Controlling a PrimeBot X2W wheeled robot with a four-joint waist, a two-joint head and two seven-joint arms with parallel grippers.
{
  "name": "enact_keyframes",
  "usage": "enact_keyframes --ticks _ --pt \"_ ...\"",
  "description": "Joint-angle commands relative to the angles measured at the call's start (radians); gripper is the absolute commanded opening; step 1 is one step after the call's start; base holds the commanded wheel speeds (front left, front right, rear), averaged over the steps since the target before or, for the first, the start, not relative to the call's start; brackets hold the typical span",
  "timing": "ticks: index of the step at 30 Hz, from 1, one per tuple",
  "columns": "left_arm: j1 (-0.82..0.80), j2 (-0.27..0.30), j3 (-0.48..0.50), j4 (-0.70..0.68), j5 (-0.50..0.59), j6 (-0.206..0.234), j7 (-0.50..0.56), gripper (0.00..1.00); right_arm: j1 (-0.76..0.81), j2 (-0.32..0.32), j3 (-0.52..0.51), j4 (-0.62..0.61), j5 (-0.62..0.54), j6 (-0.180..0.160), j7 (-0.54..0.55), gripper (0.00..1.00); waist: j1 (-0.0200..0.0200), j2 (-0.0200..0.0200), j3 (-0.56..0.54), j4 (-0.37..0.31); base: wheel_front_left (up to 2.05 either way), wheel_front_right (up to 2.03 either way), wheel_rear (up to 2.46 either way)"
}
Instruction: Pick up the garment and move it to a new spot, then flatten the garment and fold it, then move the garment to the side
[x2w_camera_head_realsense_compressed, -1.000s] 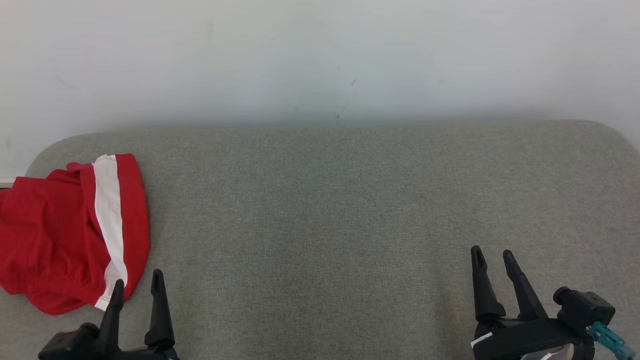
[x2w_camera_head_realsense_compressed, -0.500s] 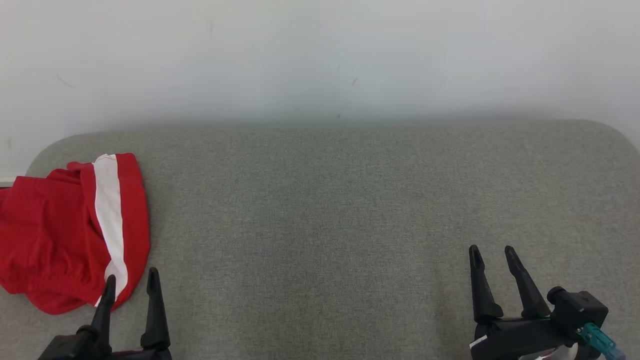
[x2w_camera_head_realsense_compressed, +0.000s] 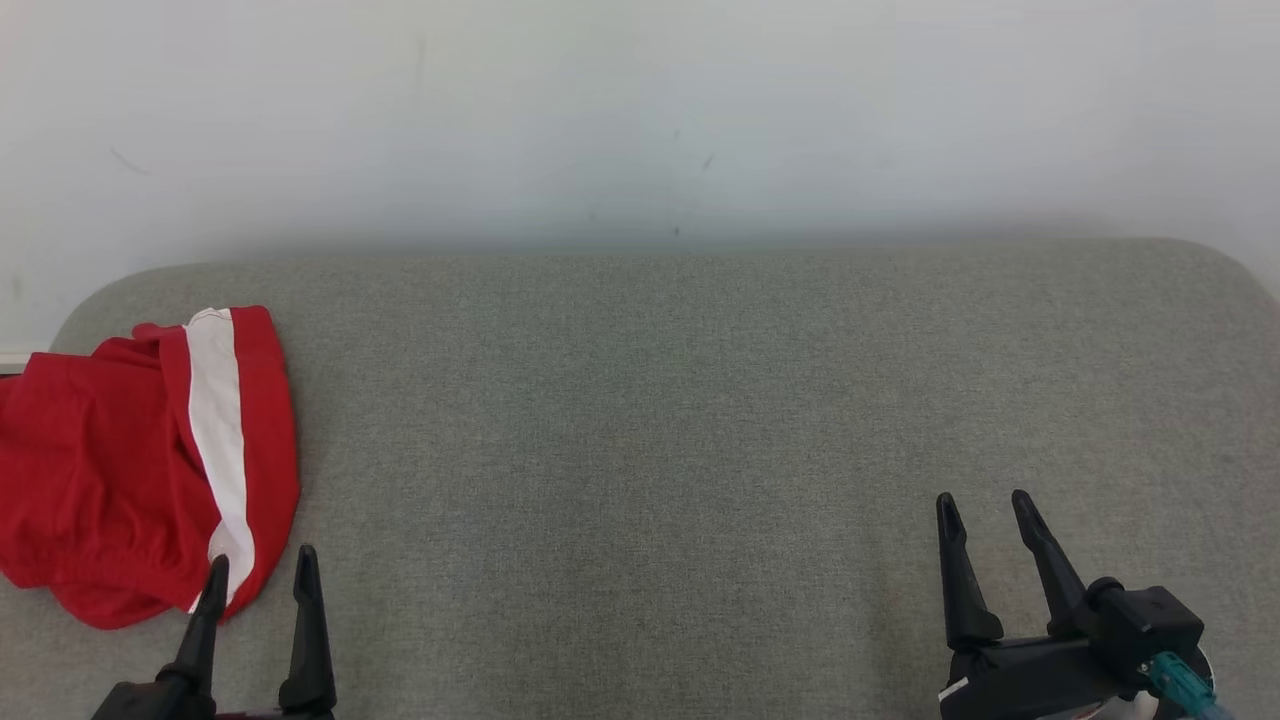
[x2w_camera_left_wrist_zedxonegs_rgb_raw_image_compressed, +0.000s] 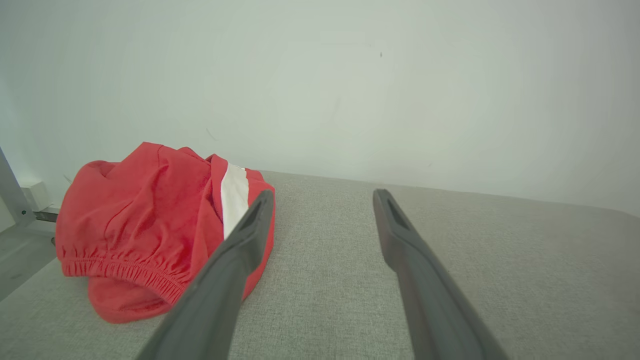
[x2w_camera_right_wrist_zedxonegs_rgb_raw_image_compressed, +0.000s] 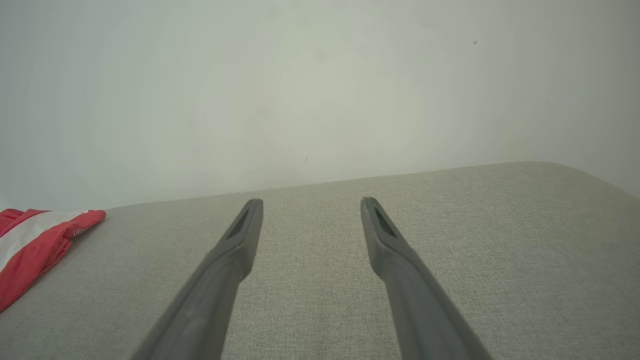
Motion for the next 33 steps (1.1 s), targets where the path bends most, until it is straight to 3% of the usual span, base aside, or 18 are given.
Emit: enact_keyframes --ticks 1,10,22,33 --pt "0.010 -0.002 0.003 0.000 0.024 -0.007 -0.010 1.00 -0.006 -0.003 0.003 -0.001 -0.024 -0.001 -0.008 1.00 0.0000 0.0000 0.001 0.000 0.00 0.00 0.00" --pt "0.004 -0.001 0.004 0.024 0.085 -0.021 -0.027 1.00 -0.009 -0.003 0.016 0.002 -0.073 -0.002 -0.025 1.00 0.0000 0.0000 0.003 0.002 0.00 0.00 0.00" --pt "0.012 0.020 0.004 0.040 0.173 -0.001 -0.048 1.00 -0.001 -0.003 0.018 0.011 -0.144 -0.002 -0.046 1.00 0.0000 0.0000 -0.006 0.008 0.00 0.00 0.00" --pt "0.017 0.030 0.009 0.039 0.143 0.001 -0.041 1.00 0.001 -0.003 0.001 0.037 -0.106 -0.002 -0.044 1.00 0.0000 0.0000 -0.013 0.011 0.00 0.00 0.00"
